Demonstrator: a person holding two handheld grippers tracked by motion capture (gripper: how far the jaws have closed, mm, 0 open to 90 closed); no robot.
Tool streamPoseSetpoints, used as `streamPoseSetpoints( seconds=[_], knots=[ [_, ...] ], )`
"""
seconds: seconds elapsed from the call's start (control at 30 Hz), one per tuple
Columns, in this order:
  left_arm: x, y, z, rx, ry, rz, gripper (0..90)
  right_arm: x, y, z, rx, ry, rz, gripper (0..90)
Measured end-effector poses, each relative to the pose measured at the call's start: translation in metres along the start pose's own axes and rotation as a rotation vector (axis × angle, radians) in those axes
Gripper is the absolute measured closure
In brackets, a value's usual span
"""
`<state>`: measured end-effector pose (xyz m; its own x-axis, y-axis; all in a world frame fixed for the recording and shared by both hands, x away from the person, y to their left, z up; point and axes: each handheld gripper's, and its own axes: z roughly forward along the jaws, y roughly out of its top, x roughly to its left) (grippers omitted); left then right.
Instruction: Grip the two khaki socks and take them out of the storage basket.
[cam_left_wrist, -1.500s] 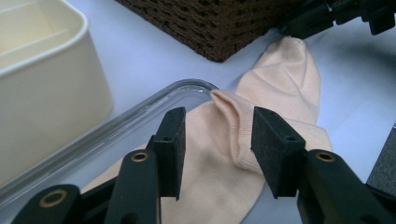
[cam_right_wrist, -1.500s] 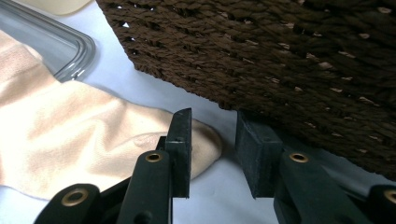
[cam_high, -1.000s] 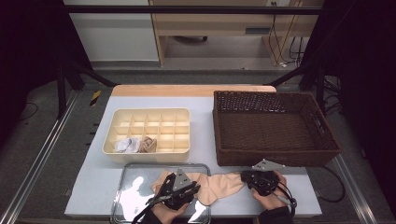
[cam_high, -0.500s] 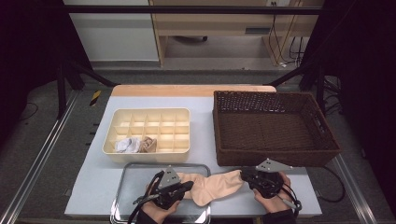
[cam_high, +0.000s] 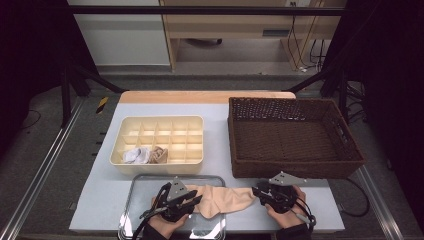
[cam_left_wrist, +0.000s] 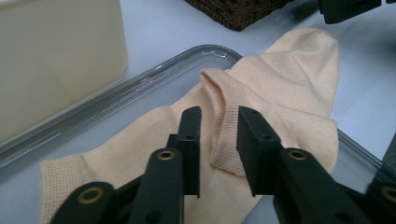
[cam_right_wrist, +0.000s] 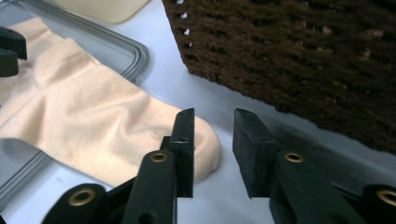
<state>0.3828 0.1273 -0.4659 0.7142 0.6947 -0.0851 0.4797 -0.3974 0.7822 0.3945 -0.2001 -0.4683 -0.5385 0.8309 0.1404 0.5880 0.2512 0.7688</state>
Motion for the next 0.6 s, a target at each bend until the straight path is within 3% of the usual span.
streamPoseSetpoints(
  seconds=[0.17,0.27,0.37,0.47,0.6],
  knots=[
    [-0.004,-0.004,0.005,0.013,0.012,0.021,68.4,0.001,-0.008,0.011,0.054,0.009,-0.004,69.1],
    [-0.005,-0.005,0.007,0.024,0.002,0.019,72.8,0.003,-0.009,0.014,0.064,0.005,-0.023,74.1],
    [-0.007,-0.006,0.009,0.025,0.029,0.029,82.5,0.006,-0.009,0.014,0.07,0.011,-0.034,83.5],
    [-0.007,-0.006,0.007,0.02,0.016,0.028,88.8,0.008,-0.007,0.012,0.081,0.024,-0.031,86.9],
    [-0.005,-0.004,0.001,-0.003,-0.012,0.01,89.7,0.009,-0.003,0.002,0.045,0.027,-0.027,87.3]
  ],
)
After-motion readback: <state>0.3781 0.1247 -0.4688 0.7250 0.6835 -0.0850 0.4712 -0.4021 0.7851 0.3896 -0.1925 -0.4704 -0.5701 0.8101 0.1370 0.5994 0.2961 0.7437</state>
